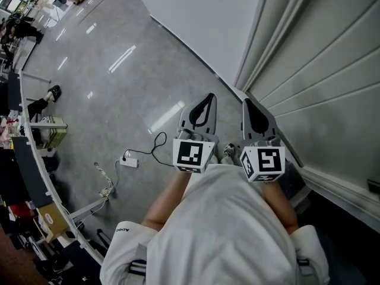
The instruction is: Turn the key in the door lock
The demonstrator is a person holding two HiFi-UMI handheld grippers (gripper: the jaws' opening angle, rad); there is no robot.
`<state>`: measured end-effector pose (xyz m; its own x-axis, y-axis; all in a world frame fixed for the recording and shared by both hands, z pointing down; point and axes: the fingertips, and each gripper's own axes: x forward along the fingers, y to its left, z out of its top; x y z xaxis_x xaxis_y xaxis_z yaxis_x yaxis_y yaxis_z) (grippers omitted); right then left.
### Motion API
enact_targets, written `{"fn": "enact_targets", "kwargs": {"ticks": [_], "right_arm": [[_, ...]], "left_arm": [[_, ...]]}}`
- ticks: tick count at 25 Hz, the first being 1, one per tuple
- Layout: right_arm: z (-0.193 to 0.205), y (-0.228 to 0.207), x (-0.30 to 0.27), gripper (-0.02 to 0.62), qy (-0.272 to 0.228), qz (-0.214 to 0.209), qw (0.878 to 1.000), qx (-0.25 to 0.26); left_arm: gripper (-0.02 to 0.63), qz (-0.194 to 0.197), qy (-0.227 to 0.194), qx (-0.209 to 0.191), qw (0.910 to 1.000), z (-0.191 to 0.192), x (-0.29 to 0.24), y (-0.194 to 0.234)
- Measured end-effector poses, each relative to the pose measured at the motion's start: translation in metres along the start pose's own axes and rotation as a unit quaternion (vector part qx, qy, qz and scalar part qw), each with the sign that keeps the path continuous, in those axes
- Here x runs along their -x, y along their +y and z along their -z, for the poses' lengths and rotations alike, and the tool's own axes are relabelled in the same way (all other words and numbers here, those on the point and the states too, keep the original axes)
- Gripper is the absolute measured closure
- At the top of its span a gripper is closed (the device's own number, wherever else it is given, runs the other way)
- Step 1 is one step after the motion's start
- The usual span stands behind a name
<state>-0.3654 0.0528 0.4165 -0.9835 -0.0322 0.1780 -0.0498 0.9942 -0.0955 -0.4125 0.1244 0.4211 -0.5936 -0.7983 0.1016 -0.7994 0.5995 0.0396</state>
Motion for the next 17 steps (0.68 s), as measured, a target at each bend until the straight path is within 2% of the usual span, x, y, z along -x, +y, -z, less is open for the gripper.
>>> {"fn": "enact_targets", "kwargs": {"ticks": [9, 17], "right_arm": [[0.022, -0.001, -0.001, 0.594, 0.026, -0.011, 1.0, -0.013], [0.022, 0.004, -0.006, 0.594, 0.032, -0.015, 0.999, -0.02]], "left_arm": [[0.597, -0.014, 0.03, 0.004, 0.9995, 0.022, 0.006, 0.0], [0.597, -0.012, 0.029, 0.002, 0.9995, 0.018, 0.008, 0.001]]}}
